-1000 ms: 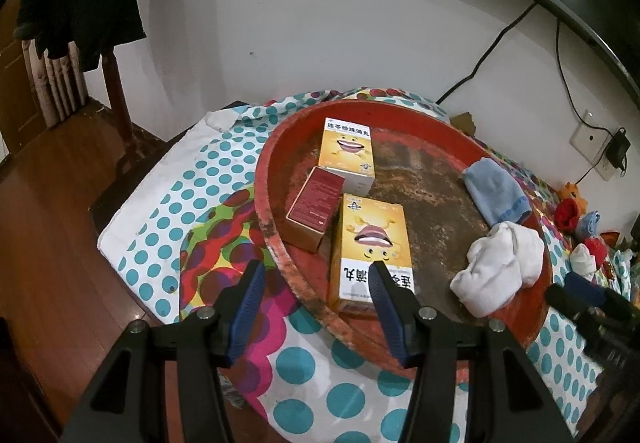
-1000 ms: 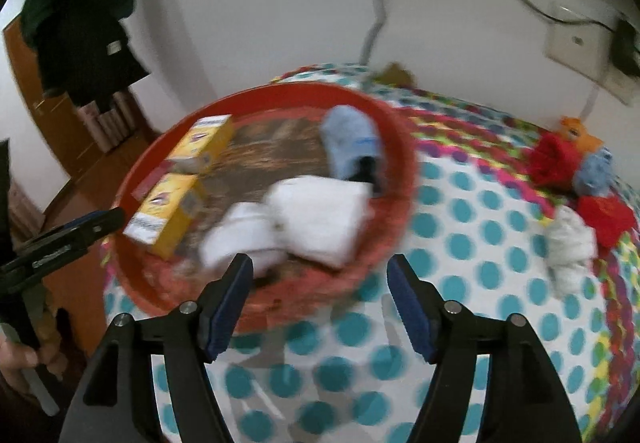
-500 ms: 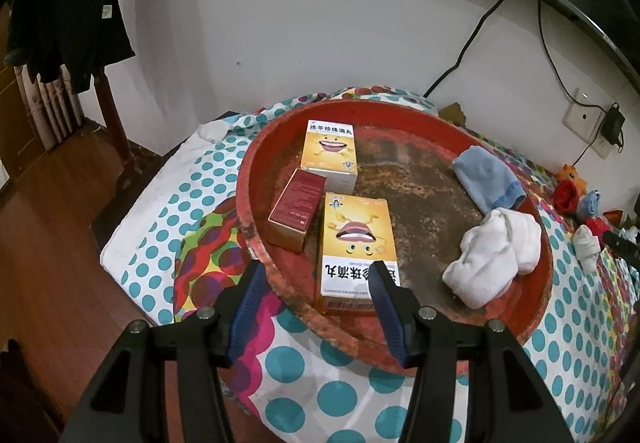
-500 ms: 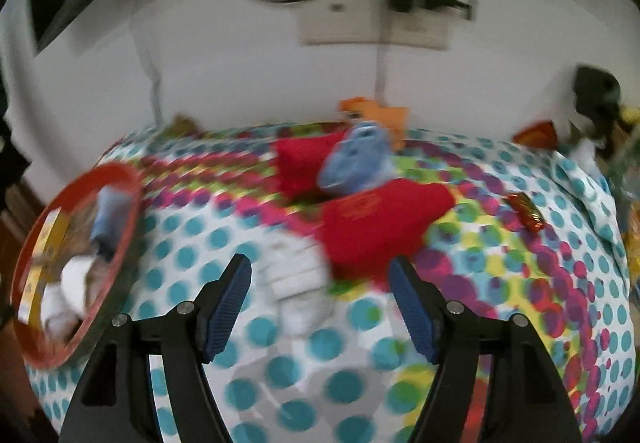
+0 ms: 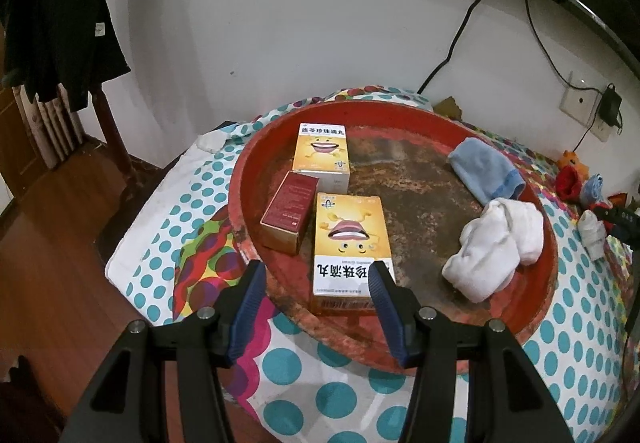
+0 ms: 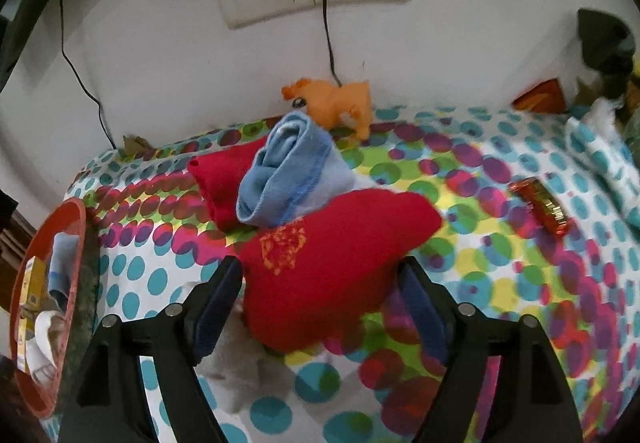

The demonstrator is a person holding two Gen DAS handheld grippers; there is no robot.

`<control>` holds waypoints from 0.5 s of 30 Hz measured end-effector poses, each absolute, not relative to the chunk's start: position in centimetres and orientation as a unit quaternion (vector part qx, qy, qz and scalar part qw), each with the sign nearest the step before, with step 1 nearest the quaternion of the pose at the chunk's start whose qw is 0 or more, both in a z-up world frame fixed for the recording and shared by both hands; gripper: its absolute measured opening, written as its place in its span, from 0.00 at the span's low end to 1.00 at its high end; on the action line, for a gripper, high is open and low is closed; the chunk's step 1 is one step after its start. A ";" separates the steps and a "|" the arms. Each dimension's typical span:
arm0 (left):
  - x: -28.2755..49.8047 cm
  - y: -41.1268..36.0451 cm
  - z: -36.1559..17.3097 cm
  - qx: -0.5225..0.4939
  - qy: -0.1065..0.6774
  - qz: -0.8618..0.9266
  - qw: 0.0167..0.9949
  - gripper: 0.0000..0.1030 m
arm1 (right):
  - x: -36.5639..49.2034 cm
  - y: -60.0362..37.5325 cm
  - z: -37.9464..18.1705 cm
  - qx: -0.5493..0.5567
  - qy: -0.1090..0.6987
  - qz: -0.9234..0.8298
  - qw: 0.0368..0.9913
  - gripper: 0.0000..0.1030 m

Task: Organize objects
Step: 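Grasp the red sock with the right gripper and lift it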

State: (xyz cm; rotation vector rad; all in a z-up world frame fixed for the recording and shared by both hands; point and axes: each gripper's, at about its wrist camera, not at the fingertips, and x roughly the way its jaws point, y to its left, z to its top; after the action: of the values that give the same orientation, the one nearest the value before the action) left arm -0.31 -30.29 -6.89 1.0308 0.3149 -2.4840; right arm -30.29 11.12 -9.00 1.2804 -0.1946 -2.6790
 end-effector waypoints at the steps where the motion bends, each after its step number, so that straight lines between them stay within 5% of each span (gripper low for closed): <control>1: -0.3 -30.2 -7.0 0.373 0.111 -0.896 0.215 0.53 | -30.5 11.0 -9.2 0.430 -0.064 -0.897 0.084 0.76; 7: -0.1 -29.8 -6.6 0.348 0.085 -0.905 0.231 0.53 | -31.0 10.1 -9.8 0.426 -0.027 -0.900 0.093 0.63; 11: -0.1 -29.6 -6.7 0.341 0.079 -0.907 0.235 0.53 | -30.6 10.7 -9.4 0.420 -0.023 -0.901 0.108 0.38; 15: -0.4 -28.6 -6.9 0.350 0.053 -0.902 0.247 0.53 | -29.5 12.8 -8.5 0.411 -0.042 -0.903 0.115 0.38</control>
State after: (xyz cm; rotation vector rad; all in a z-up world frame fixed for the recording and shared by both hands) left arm -0.45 -28.60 -6.89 0.9545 0.1450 -2.4606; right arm -29.53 12.77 -8.48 1.2043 -0.1242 -2.6470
